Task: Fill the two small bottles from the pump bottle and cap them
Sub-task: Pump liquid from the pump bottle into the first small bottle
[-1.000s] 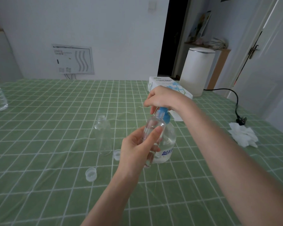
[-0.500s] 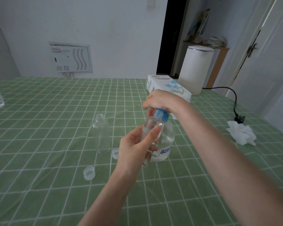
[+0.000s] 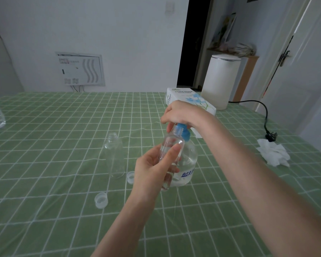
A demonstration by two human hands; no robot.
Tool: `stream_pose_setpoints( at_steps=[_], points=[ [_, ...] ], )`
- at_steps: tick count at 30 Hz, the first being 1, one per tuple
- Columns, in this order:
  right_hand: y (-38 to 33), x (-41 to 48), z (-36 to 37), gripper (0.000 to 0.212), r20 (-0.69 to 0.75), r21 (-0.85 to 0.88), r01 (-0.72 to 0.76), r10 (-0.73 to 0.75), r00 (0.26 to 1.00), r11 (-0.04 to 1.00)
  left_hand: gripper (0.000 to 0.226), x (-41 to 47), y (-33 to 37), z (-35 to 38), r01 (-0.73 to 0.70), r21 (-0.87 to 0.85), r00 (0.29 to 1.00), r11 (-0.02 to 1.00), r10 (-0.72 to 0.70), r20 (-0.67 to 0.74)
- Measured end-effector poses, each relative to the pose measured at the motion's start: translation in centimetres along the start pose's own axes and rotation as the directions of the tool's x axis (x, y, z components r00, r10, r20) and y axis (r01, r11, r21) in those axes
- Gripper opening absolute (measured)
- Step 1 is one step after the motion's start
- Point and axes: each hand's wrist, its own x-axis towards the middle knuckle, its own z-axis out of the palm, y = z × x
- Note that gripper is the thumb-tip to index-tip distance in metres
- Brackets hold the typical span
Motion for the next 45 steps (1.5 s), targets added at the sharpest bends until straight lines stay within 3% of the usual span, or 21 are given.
stream_pose_setpoints(
  at_steps=[8,18,38,45],
  points=[
    [0.5,0.2,0.8,0.038,0.017,0.048,-0.025,0.024,1.000,0.999,0.033,0.0,-0.3,-0.1,0.004,0.003,1.000,1.000,-0.004,0.023],
    [0.1,-0.1,0.0,0.031,-0.056,0.008,0.019,-0.018,0.998,1.000,0.036,0.0,-0.2,-0.1,-0.006,-0.011,1.000,1.000,0.007,0.014],
    [0.6,0.0,0.9,0.033,-0.033,0.086,0.004,-0.001,0.999,0.996,0.039,0.1,-0.6,-0.1,-0.008,0.015,1.000,1.000,0.008,0.008],
    [0.2,-0.5,-0.2,0.031,-0.052,0.031,0.018,-0.017,0.999,0.999,0.038,0.0,-0.5,0.1,-0.010,0.000,1.000,1.000,0.010,-0.004]
  ],
)
